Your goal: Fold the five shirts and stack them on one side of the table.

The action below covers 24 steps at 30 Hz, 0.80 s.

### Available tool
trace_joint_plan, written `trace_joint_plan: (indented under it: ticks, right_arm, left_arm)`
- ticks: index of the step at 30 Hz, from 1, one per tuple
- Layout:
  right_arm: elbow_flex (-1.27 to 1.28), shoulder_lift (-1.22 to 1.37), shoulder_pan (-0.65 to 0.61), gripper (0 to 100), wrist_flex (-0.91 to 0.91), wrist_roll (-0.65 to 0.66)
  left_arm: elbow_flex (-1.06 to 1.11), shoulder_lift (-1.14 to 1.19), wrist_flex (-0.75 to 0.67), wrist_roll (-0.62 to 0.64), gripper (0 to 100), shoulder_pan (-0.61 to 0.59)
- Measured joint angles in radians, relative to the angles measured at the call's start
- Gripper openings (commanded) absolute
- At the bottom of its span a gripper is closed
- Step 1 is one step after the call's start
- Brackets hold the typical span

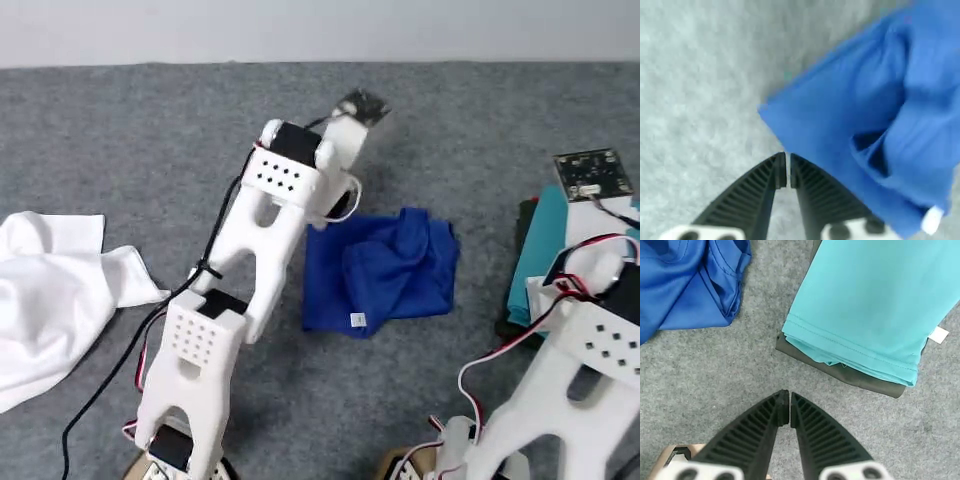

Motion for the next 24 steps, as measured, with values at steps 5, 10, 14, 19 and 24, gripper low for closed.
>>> trace_joint_plan:
  ticks: [5, 10, 14, 19, 24]
  right_arm:
    - [0.000, 0.000, 0.000, 0.9, 0.000, 0.000]
    - [0.000, 0.000, 0.000, 0.9, 0.000, 0.000]
    - [0.000, 0.000, 0.000, 0.9, 0.000, 0.000]
    - [0.000, 0.000, 0.000, 0.9, 0.000, 0.000]
    - [0.000, 0.000, 0.000, 0.9, 0.000, 0.000]
  left_arm:
    - [0.161, 0.000, -0.003, -0.064, 1, 0.051]
    - [0.222, 0.000, -0.011, -0.080, 1, 0.189]
    - [0.164, 0.000, -0.011, -0.061, 1, 0.305]
    - [-0.038, 0.000, -0.006, 0.021, 1, 0.390]
    - [-0.117, -0.002, -0.006, 0.037, 1, 0.379]
